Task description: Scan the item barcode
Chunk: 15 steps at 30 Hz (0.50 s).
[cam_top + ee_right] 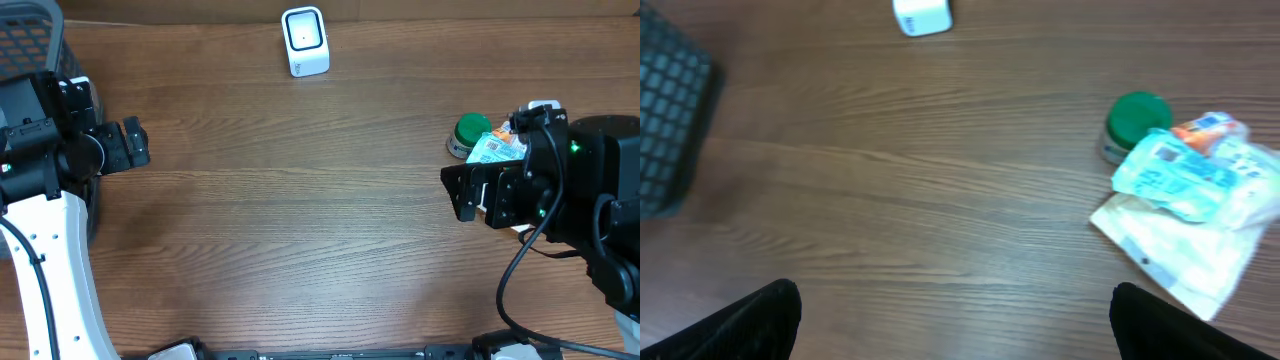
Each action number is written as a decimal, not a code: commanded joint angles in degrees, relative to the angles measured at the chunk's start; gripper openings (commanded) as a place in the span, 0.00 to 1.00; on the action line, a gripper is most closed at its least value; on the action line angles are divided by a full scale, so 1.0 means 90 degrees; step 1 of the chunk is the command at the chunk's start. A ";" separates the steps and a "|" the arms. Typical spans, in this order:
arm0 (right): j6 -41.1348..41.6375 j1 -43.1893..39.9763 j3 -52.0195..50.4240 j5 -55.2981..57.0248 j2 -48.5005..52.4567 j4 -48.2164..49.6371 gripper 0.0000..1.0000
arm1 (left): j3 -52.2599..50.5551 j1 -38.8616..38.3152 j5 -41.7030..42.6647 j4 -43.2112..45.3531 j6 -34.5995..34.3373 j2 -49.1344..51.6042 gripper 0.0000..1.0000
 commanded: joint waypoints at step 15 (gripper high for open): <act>-0.1122 -0.0714 -0.1734 -0.0012 -0.1231 0.3388 1.00 | 0.0036 -0.0041 0.0053 0.0022 0.0070 0.0022 1.00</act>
